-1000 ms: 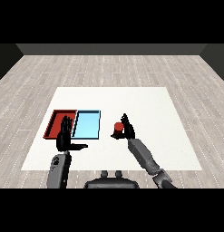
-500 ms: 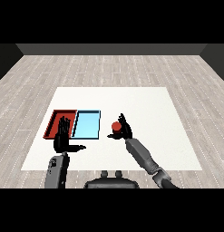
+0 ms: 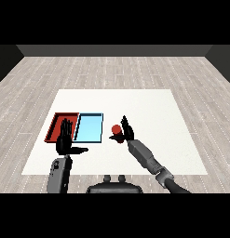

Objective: Pick the red can and put it in the red box

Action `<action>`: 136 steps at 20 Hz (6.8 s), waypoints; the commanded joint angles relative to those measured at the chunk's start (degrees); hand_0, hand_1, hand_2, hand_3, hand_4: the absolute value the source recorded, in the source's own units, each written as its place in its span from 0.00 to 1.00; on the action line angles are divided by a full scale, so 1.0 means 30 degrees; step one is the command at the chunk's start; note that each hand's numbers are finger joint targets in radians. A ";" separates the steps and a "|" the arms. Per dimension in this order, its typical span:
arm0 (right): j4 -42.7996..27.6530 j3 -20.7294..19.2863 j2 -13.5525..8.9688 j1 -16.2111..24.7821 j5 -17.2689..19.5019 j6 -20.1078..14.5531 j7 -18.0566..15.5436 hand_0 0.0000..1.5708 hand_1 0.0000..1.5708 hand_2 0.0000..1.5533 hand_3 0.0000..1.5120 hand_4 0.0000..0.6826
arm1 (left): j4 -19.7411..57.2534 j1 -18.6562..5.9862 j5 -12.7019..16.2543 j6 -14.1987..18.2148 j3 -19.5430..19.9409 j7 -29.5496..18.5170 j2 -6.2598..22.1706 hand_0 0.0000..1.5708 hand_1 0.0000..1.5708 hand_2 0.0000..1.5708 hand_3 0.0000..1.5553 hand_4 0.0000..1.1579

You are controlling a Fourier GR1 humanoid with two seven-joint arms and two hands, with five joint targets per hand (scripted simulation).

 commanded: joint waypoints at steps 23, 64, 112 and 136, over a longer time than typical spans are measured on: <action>0.0489 0.2266 0.0006 -0.2083 0.0410 -0.5596 0.1112 0.97 0.97 0.95 0.93 0.85 | -0.0654 -0.0079 0.0051 0.0332 -0.0278 0.0677 -0.0241 0.00 0.00 0.00 0.00 0.00; -1.8165 -0.0998 -0.2038 0.3860 0.9478 -0.5556 0.6056 0.92 0.92 0.92 0.92 0.90 | 0.1209 -0.4595 -0.1933 0.6990 -0.9259 0.6435 -0.0695 0.00 0.00 0.00 0.00 0.00; -1.5861 0.1396 -0.0007 0.2837 0.8294 -0.5640 0.3567 0.96 0.96 0.94 0.92 0.95 | 0.7665 -0.7140 0.4673 1.2018 -1.1685 0.2368 -0.0686 1.00 1.00 1.00 0.96 0.97; -1.7958 0.1969 -0.0002 0.4350 1.0731 -0.6065 0.7488 0.00 0.00 0.00 0.00 0.00 | 0.8369 -0.7742 0.5101 1.3106 -1.1683 -0.0575 -0.0686 1.00 1.00 1.00 0.97 0.99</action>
